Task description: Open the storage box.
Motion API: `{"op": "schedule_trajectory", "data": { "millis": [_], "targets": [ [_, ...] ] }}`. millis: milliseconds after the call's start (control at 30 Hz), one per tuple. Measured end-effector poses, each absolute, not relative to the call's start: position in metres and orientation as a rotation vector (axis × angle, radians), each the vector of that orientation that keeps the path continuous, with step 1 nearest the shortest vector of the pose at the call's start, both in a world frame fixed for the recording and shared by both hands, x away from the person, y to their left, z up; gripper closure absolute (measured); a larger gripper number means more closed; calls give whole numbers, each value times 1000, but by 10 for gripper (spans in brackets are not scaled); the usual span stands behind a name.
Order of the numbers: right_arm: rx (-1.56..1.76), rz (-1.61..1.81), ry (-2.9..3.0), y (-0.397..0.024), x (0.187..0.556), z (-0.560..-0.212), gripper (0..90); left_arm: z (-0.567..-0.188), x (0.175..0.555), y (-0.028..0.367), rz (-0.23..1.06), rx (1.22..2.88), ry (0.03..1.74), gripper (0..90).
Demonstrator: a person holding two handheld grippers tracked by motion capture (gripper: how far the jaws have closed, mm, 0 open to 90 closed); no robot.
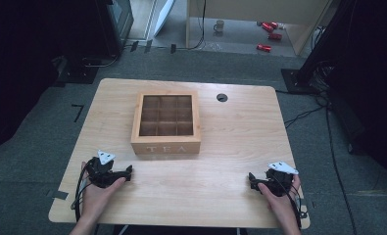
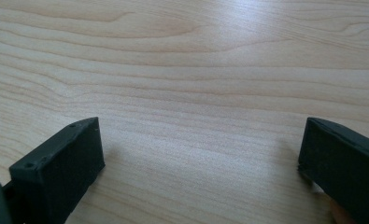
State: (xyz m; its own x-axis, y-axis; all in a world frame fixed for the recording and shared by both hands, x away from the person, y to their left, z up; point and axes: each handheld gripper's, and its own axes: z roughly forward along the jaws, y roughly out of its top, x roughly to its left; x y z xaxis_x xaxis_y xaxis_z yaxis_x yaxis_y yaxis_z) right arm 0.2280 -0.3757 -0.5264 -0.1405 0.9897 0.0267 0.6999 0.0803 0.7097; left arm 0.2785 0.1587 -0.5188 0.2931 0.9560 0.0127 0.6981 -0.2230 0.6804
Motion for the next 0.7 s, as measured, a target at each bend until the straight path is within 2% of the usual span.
{"op": "schedule_trajectory", "data": {
  "millis": [67, 100, 133, 200, 267, 333, 533, 567, 667, 700],
  "targets": [
    [1666, 818, 1890, -375, 227, -526, 19, -518, 278, 159, 601, 2004, 1475, 1],
    [1660, 826, 1879, -374, 227, -526, 77, -517, 277, 161, 610, 2002, 1480, 4],
    [1651, 833, 1873, -374, 226, -524, 155, -515, 276, 162, 624, 1984, 1488, 45],
    [1646, 837, 1858, -373, 226, -523, 164, -512, 275, 165, 631, 1962, 1494, 149],
    [1632, 915, 1833, -367, 229, -512, 175, -505, 275, 172, 618, 1919, 1501, 190],
    [1601, 946, 1824, -359, 232, -502, 185, -500, 277, 177, 605, 1880, 1512, 306],
    [1579, 1042, 1816, -341, 246, -486, 233, -488, 291, 193, 552, 1776, 1514, 457],
    [1576, 1049, 1816, -337, 250, -485, 253, -486, 295, 194, 554, 1765, 1517, 488],
    [1561, 1087, 1819, -320, 261, -484, 432, -485, 307, 194, 539, 1767, 1524, 644],
    [1561, 1087, 1819, -320, 261, -484, 432, -485, 307, 194, 539, 1767, 1524, 685]
  ]
}}
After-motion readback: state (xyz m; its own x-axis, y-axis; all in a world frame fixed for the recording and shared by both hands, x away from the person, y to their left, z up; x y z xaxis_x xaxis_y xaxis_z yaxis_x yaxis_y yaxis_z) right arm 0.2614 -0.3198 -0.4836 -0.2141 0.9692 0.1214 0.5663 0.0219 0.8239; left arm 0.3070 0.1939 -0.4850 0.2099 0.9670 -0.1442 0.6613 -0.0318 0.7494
